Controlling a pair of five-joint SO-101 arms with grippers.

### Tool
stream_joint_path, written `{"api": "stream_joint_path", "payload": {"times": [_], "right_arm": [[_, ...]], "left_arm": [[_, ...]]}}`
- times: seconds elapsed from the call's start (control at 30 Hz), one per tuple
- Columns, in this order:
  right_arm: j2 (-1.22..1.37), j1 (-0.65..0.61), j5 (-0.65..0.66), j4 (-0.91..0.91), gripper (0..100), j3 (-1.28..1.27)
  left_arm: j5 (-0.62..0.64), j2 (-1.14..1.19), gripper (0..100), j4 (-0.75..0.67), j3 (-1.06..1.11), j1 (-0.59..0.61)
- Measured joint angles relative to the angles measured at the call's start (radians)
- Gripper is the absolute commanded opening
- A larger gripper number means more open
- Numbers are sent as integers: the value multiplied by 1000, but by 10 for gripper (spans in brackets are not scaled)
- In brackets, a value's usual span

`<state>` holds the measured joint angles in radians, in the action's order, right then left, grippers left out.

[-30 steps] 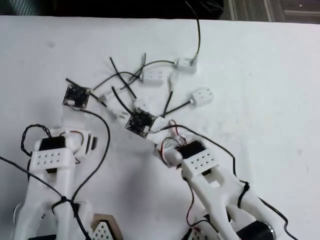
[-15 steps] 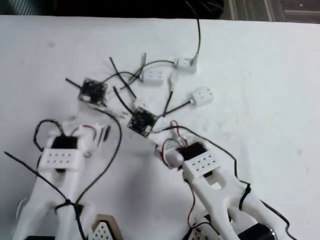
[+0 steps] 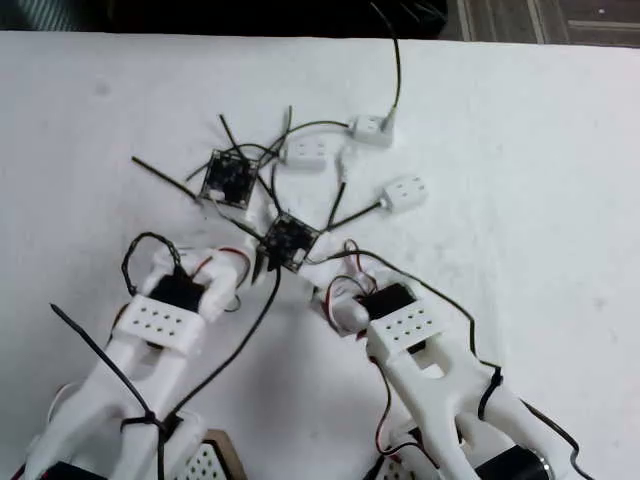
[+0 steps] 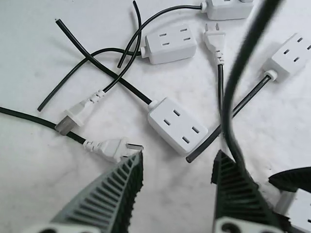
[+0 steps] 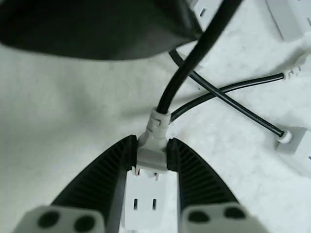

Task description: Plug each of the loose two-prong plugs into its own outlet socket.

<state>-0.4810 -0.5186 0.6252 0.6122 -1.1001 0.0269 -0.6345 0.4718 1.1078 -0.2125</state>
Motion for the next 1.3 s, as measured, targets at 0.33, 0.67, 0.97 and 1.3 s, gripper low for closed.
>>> {"api": "stream_joint_path", "payload": {"times": [0.33,0.67,0.97,1.3], "right_arm": [[0,2,0,0,18,0],[-44,23,-2,8,18,-2],[-295,28,0,41,18,-118],[-419,28,0,41,18,-164]], "left_arm": [[38,-2,245,0,0,-77],[40,-2,243,12,-18,-103],[35,0,244,213,-141,-133],[38,-3,242,227,-161,-252]]}}
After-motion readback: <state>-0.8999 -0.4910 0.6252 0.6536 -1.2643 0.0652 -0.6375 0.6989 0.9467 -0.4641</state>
